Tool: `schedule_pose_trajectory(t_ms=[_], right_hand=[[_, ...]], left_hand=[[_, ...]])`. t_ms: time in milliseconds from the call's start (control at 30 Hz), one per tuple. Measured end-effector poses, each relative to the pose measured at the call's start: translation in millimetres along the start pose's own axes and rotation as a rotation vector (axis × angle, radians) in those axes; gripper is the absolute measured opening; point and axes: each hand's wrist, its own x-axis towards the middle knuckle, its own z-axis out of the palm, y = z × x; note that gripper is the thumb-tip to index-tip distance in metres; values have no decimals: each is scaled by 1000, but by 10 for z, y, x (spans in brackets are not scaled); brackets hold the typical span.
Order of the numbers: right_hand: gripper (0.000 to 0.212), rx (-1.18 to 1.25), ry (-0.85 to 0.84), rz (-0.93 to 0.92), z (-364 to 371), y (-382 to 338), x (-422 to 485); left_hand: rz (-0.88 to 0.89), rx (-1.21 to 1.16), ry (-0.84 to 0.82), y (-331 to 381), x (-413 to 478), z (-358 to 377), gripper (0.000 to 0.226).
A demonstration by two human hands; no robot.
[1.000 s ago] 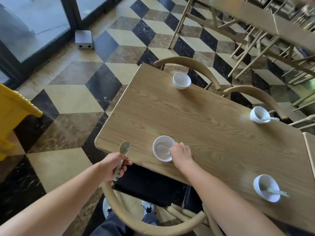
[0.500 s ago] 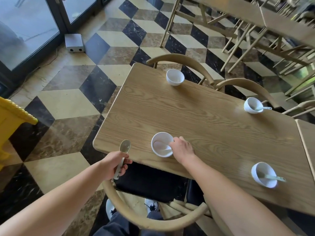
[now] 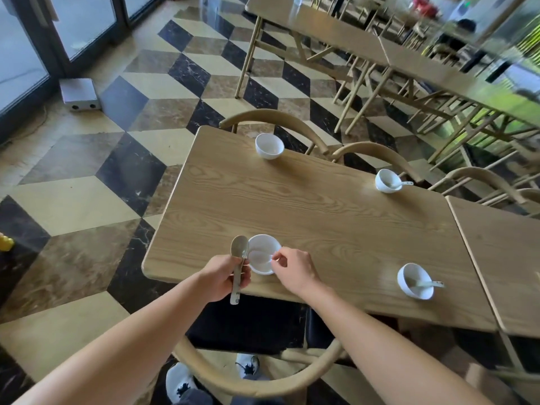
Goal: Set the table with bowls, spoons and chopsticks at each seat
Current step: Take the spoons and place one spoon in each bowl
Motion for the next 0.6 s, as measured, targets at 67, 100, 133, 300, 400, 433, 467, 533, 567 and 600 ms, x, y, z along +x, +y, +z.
schedule_pose_trajectory(t_ms=[67,100,133,300,400,433,467,533,567,600], right_hand=[[17,37,-40,3,95,-127,-126],[21,62,-66,7,136,-182,-172],[23,96,-98,18,177,-227,-205],[12,179,-86,23,256,-377,-216],[17,125,-24,44,179,-374,-110],[20,97,-34,47,144,-363,-65],[21,66,-53,64,109,-349,-16],[19,11,-64,84,28,-325,86],[17,-6,-58,75,-27,-304,148],[15,-18,-58,67,-81,-265,232]], left_hand=[[17,19,-29,4,-27,75,21],[16,37,-35,9,-38,105,21],[7,53,-36,13,-44,133,20],[-68,54,-57,119,-48,303,18],[-65,118,-76,187,-1,397,21],[-60,154,-83,209,25,422,20],[-56,174,-88,230,57,444,19],[-32,218,-94,283,120,490,18],[-2,268,-103,326,158,513,18],[43,344,-108,383,199,536,20]])
